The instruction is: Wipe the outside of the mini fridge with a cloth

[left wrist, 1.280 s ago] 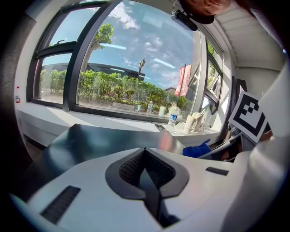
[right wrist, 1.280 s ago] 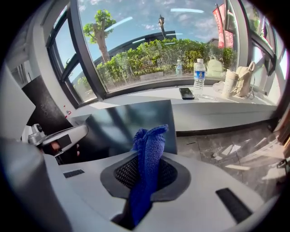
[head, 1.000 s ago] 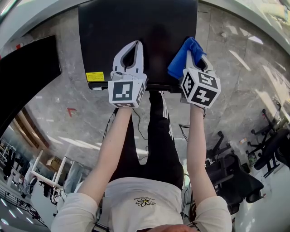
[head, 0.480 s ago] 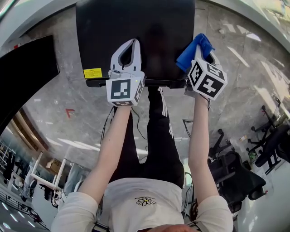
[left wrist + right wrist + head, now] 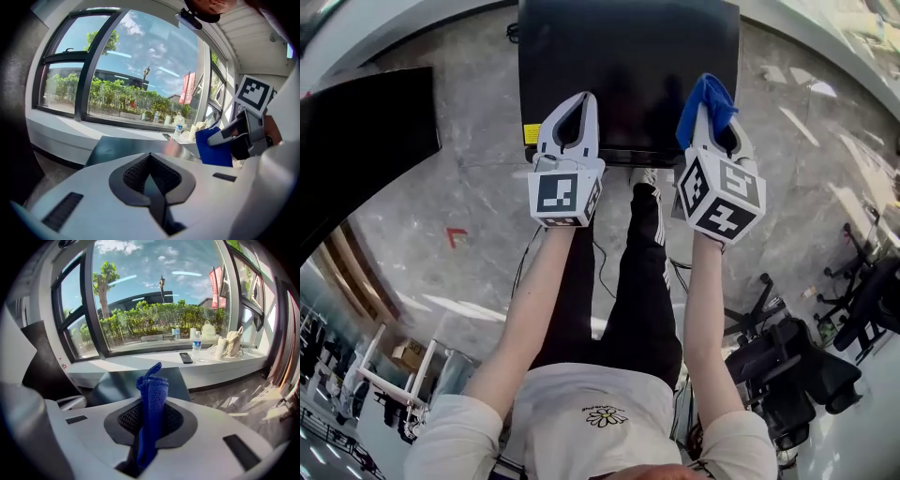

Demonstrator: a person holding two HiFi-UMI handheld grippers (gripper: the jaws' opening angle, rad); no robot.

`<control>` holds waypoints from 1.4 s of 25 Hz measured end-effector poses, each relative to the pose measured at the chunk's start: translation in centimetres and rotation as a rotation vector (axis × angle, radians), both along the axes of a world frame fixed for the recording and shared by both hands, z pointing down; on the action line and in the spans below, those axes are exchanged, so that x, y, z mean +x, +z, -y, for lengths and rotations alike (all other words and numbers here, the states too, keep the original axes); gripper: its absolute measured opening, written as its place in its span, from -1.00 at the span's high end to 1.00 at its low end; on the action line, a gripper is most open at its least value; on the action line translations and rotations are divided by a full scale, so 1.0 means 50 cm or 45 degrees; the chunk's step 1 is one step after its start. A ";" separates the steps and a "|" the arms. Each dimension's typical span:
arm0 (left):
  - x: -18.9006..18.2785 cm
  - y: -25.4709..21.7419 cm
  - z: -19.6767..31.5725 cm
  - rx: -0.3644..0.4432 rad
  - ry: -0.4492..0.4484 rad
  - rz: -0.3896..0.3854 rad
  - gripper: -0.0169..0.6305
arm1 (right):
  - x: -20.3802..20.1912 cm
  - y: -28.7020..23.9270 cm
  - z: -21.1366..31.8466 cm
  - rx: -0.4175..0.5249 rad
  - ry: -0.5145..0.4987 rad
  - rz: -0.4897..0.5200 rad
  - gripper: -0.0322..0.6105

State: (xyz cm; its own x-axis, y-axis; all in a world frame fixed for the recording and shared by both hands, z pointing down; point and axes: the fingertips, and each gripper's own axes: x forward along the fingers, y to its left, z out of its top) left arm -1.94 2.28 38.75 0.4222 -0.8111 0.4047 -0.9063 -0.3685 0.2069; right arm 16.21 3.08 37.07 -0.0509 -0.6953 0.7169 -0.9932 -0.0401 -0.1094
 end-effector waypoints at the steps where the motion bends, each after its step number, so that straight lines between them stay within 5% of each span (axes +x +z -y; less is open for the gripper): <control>1: -0.028 -0.008 -0.010 0.002 -0.005 0.006 0.93 | -0.037 -0.023 -0.009 0.020 0.005 0.036 0.70; 8: -0.242 -0.039 -0.067 -0.014 -0.142 0.036 0.93 | -0.340 -0.135 -0.056 0.050 -0.160 0.322 0.71; 12: -0.337 -0.017 -0.094 -0.042 -0.228 0.039 0.93 | -0.494 -0.092 -0.067 -0.063 -0.261 0.491 0.70; 15: -0.391 0.007 -0.115 -0.072 -0.287 0.043 0.93 | -0.569 -0.040 -0.064 -0.129 -0.307 0.499 0.71; 24: -0.458 0.065 -0.125 -0.128 -0.381 0.049 0.93 | -0.644 0.119 -0.019 -0.301 -0.329 0.431 0.70; 35: -0.384 0.056 -0.097 -0.094 -0.292 0.082 0.93 | -0.547 0.184 -0.014 -0.275 -0.329 0.219 0.71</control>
